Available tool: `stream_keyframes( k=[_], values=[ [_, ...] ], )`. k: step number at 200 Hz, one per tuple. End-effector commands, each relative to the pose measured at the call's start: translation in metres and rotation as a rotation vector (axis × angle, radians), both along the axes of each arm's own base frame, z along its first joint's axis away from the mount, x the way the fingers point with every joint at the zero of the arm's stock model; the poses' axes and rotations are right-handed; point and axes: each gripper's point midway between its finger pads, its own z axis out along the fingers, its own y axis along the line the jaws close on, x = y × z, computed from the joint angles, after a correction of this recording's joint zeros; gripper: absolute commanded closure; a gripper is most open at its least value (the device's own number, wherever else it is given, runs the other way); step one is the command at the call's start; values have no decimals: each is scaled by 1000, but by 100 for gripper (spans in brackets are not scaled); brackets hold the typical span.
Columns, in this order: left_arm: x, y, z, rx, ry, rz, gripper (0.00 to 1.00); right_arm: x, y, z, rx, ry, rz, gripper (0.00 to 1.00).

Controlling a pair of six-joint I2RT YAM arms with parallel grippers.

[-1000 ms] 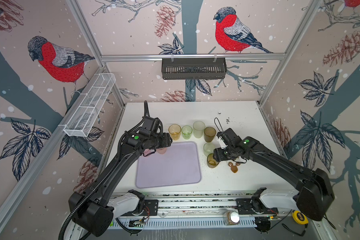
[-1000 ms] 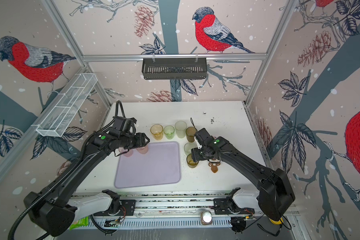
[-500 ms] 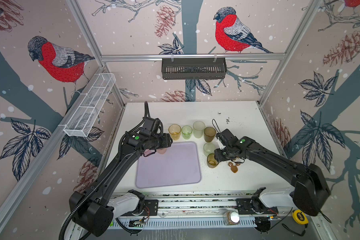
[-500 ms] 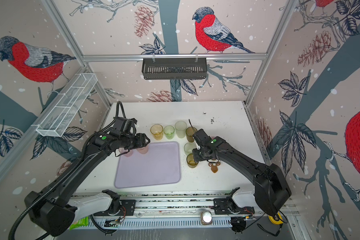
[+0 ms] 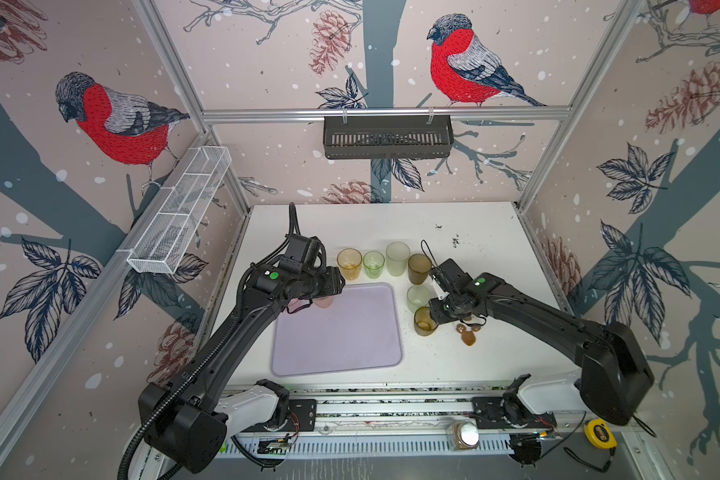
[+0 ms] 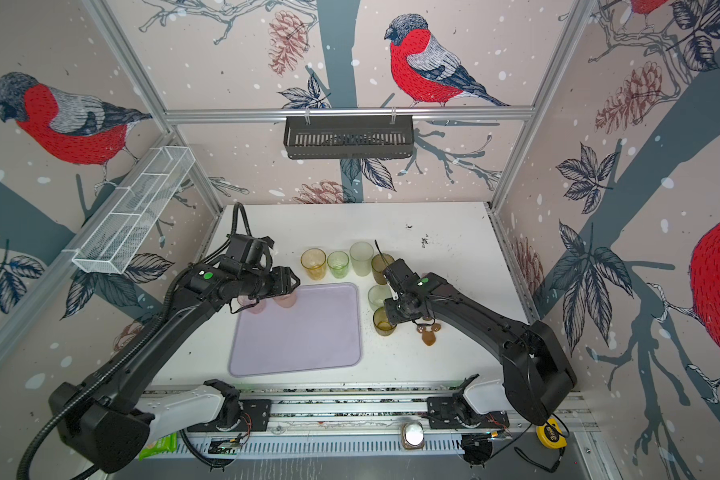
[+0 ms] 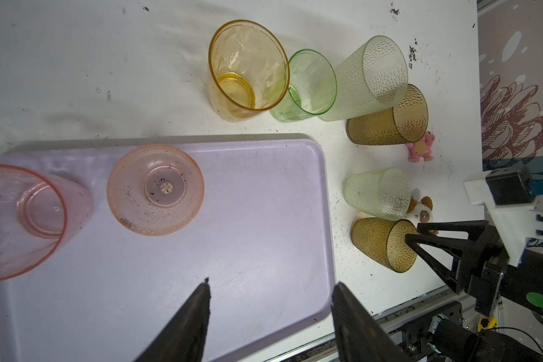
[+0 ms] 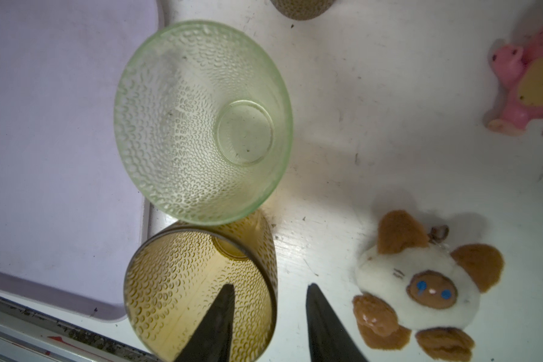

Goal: Place the glasses into the tray
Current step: 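Lower the right gripper into the amber glass rim and close it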

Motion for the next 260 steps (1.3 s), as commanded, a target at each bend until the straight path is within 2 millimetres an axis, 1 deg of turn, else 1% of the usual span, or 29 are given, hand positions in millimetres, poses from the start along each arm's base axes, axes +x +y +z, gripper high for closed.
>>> stream_keyframes(
  k=[1, 108, 217, 260],
  values=[
    [2, -1, 1, -7, -12, -1, 37, 2, -1, -1, -12, -11, 9, 63],
    [2, 1, -2, -11, -8, 7, 38, -2, -5, -7, -29, 3, 12, 74],
    [2, 4, -3, -15, -10, 17, 38, -3, -4, -6, -28, 6, 17, 85],
    [2, 4, -2, -16, -13, 16, 38, -5, -6, -6, -33, 9, 17, 88]
  ],
)
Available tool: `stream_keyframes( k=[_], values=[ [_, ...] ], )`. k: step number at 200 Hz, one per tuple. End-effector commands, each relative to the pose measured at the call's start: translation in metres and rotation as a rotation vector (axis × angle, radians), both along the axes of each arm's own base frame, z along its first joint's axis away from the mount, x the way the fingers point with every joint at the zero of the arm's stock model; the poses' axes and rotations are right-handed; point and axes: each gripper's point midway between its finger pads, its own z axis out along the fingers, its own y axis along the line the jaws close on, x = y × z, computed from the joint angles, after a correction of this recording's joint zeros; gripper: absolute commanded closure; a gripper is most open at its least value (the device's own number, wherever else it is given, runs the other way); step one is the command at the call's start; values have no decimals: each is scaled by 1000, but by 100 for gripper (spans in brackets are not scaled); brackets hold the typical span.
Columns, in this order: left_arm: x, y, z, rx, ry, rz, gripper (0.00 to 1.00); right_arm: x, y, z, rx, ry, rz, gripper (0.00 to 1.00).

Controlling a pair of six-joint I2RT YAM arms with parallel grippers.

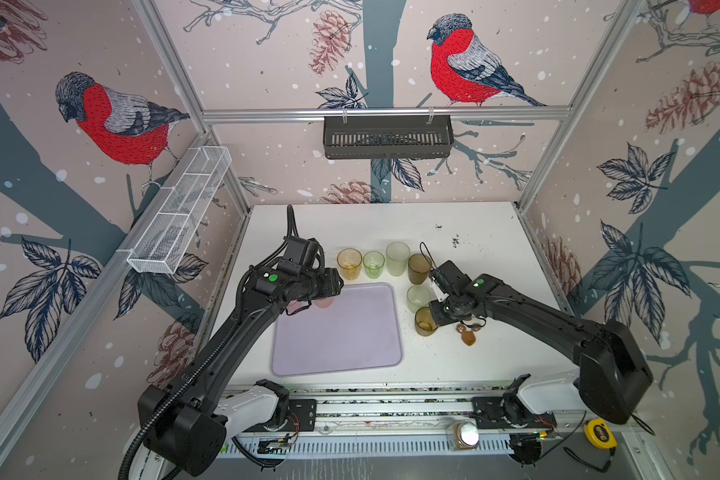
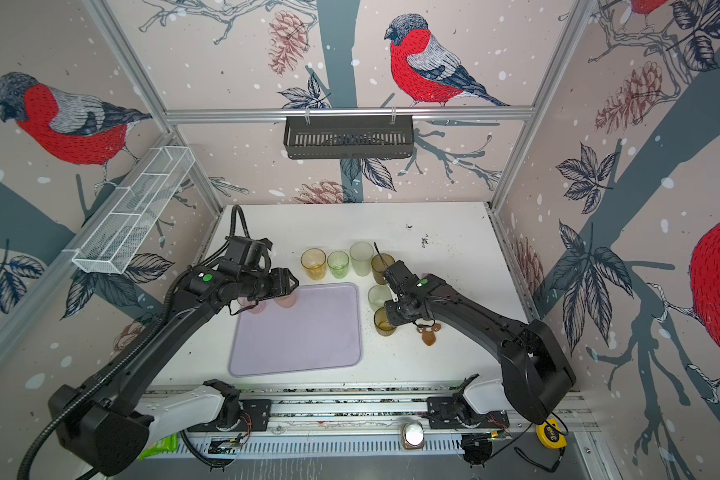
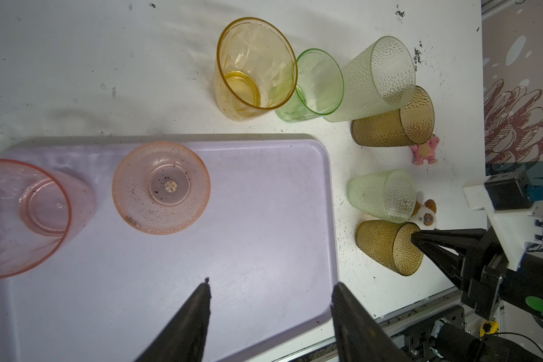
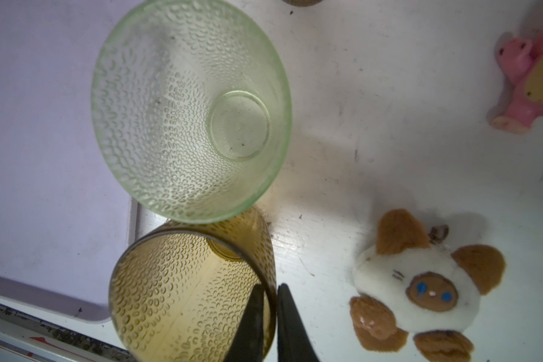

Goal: Place the glasses into the tray
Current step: 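Lower the right gripper into the amber glass rim and close it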

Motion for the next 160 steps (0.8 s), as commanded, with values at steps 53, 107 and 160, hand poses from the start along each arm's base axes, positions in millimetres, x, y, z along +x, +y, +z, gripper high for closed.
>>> stream_keyframes(
  k=[53, 107, 160],
  values=[
    [1, 1, 2, -13, -13, 3, 38, -7, -6, -1, -22, 11, -4, 91],
    [1, 3, 1, -14, -14, 10, 37, -8, -7, 2, -25, 7, -5, 95],
    [3, 6, 3, -15, -25, 18, 38, -11, -5, 10, -26, -1, 9, 98]
  ],
)
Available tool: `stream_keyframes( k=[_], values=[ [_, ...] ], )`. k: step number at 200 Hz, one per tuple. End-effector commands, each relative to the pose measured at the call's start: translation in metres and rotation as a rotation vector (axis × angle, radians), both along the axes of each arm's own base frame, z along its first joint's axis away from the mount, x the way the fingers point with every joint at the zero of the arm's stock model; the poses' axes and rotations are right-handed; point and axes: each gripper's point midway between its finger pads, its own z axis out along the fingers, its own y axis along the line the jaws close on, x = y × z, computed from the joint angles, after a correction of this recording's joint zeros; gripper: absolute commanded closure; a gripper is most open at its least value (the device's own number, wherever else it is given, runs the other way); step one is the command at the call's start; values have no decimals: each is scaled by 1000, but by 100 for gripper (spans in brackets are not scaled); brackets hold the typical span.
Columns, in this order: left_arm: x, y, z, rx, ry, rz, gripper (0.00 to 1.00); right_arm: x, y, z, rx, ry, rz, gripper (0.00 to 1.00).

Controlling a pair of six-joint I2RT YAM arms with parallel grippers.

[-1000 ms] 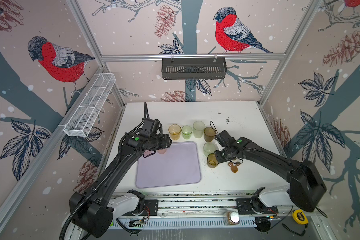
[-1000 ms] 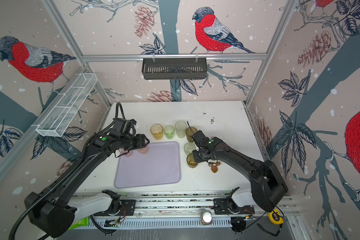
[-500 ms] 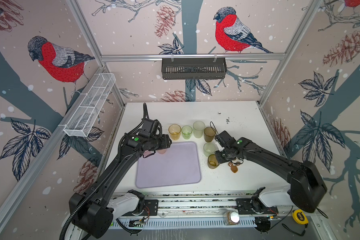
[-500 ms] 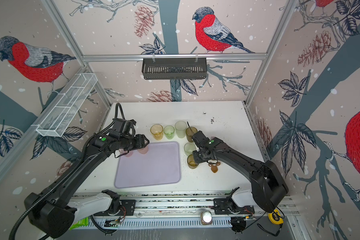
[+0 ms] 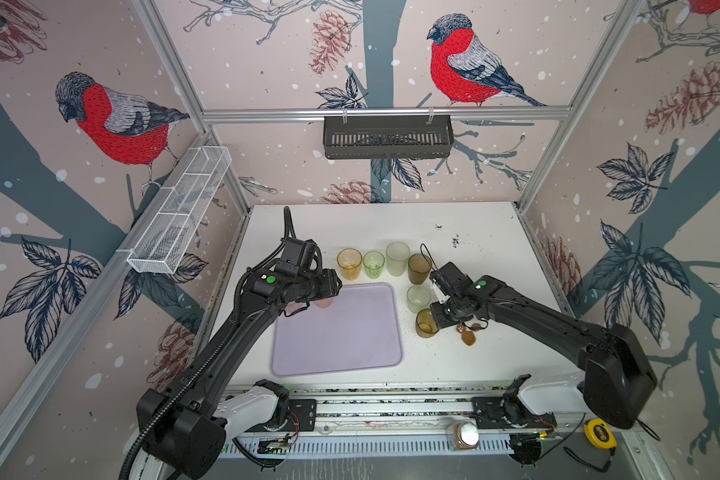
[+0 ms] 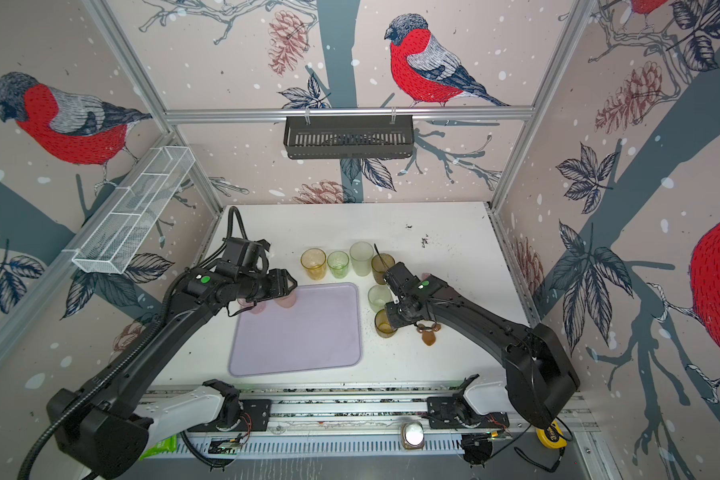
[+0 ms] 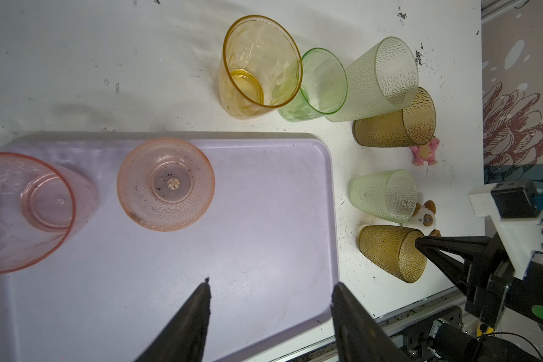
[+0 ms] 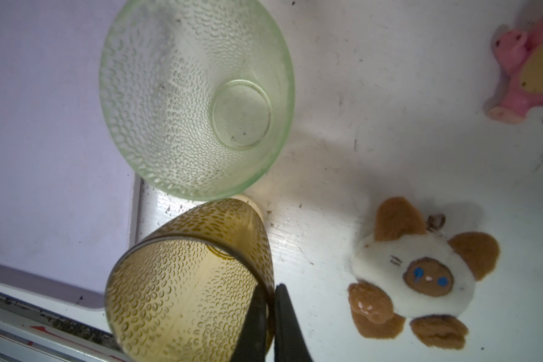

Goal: Place the glasses into the tray
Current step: 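Lower the right gripper into the amber glass rim and close it, then carry the amber glass with the right gripper onto the tray beside the peach glass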

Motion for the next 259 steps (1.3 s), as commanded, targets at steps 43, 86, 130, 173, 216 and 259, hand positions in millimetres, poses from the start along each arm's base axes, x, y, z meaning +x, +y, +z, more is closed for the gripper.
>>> stream_keyframes(
  k=[43, 86, 130, 173, 216, 259],
  values=[
    [10, 3, 7, -6, -38, 13, 38, -11, -3, 16, -18, -6, 3, 99],
    [18, 7, 10, -6, -50, 29, 38, -13, 1, 34, -17, -29, 11, 100],
    [27, 13, 14, -11, -63, 40, 38, -7, 13, 62, -1, -74, 23, 100],
    [34, 22, 21, -1, -104, 73, 38, -2, 26, 82, -13, -97, 61, 100],
    [36, 25, 21, 0, -107, 82, 38, 8, 49, 103, 14, -119, 98, 100],
    [36, 33, 21, 16, -110, 109, 38, 23, 74, 121, 32, -140, 146, 100]
  ],
)
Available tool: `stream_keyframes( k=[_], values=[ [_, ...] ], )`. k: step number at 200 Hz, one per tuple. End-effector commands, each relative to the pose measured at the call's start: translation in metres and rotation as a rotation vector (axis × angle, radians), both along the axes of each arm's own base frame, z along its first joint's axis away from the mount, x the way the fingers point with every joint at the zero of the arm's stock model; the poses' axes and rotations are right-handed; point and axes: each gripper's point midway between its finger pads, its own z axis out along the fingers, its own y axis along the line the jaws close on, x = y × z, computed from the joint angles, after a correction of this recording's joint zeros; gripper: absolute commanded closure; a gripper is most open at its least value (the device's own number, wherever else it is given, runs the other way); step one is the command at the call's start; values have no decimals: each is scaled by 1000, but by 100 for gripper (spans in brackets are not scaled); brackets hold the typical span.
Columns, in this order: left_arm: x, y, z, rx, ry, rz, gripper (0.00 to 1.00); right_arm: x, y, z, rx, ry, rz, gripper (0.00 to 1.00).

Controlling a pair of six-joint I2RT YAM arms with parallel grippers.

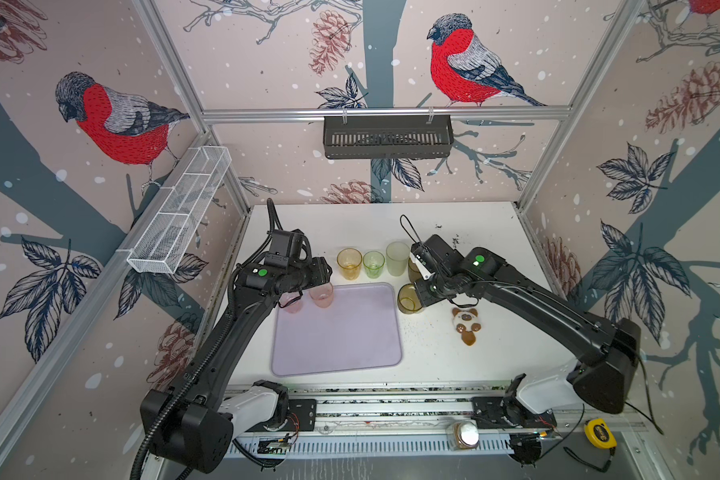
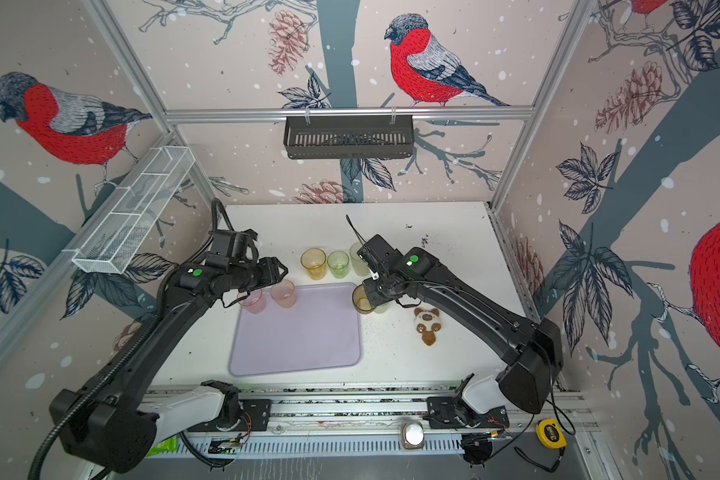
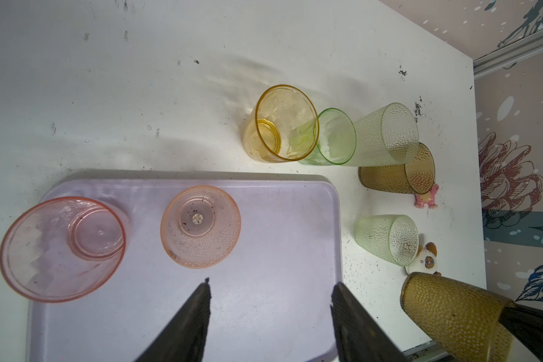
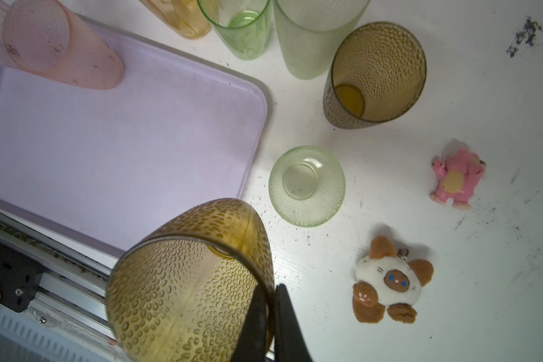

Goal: Place the glasses into the tray
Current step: 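Carry the amber glass with the right gripper onto the tray beside the peach glass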

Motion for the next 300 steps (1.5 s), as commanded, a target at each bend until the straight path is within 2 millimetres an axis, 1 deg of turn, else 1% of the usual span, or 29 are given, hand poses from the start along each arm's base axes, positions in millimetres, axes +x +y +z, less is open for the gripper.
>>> stream_keyframes(
  k=[1, 53, 101, 146, 208, 248, 284, 300],
  values=[
    [5, 6, 6, 17, -37, 16, 38, 3, 8, 5, -13, -1, 40, 100],
    [5, 14, 5, 14, -41, 47, 38, 19, 36, 12, -15, -23, 90, 100],
    [7, 21, 5, 18, -40, 64, 38, 32, 59, 9, -20, -28, 135, 100],
    [7, 28, 4, 19, -39, 81, 38, 42, 79, 1, -14, -17, 165, 100],
    [8, 39, 5, 19, -38, 102, 38, 54, 104, -14, -20, 0, 209, 100],
    [8, 43, 6, 19, -40, 109, 38, 63, 115, -20, -26, 0, 223, 100],
    [7, 48, 0, 29, -28, 118, 38, 66, 123, -34, -51, 17, 243, 100],
    [5, 52, -3, 41, -19, 130, 38, 67, 128, -38, -57, 19, 254, 100]
  ],
)
